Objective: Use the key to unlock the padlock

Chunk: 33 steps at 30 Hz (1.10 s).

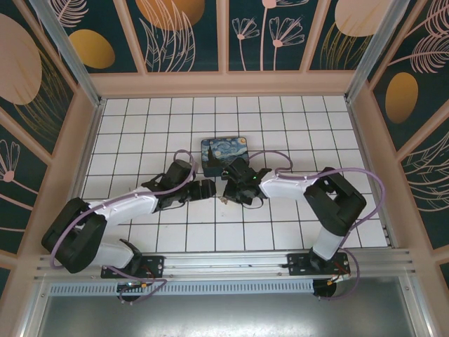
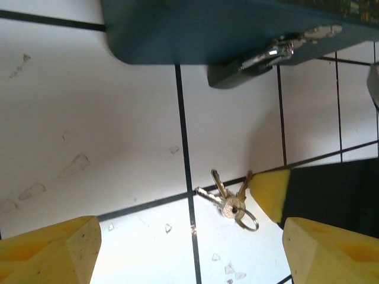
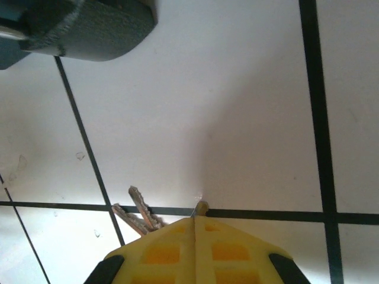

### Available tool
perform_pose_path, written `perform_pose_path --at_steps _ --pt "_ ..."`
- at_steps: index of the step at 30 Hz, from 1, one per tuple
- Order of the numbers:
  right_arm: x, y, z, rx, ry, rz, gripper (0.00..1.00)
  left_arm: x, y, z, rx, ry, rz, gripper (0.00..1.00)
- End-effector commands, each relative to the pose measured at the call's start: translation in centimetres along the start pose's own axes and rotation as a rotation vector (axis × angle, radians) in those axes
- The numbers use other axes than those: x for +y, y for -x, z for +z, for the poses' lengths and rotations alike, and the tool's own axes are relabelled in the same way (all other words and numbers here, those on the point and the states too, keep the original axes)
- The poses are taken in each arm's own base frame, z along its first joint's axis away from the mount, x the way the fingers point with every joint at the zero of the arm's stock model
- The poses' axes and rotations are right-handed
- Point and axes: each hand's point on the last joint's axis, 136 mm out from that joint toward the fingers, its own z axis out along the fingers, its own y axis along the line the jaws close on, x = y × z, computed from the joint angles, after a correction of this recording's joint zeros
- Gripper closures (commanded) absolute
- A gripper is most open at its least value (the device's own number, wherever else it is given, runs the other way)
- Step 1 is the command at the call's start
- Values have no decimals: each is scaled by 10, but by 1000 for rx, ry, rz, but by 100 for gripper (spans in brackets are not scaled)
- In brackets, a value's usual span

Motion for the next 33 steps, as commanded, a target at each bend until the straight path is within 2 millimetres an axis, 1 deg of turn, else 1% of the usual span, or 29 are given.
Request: perform_pose_path --at_steps 1,3,6,8,12,15,21,23,27,33 --pt "6 11 -22 -50 11 -21 97 -13 15 -2 -22 -57 -17 19" --pt "5 9 -25 -46 15 -19 92 -13 19 -4 -31 -59 -18 19" --pt "5 6 -22 -34 10 -11 78 -10 23 -6 -37 -46 -14 19" --pt "6 4 -19 -27 -1 -14 72 -10 25 -9 -44 -45 -13 19" --pt "-2 0 -10 -14 -46 -8 66 -6 26 -11 -53 -31 -9 19" --pt "-4 -1 -2 -6 -49 7 65 -4 25 -10 -47 -30 -10 19" --pt "0 2 12 4 -52 24 65 -4 25 -11 -46 -33 0 19" --pt "0 2 15 11 -63 20 67 -3 24 -11 -47 -32 6 19" --pt "0 1 18 25 -91 4 73 -1 25 -13 -52 -31 8 19" --pt "1 -3 25 48 -101 -1 75 1 26 -15 -61 -30 5 19"
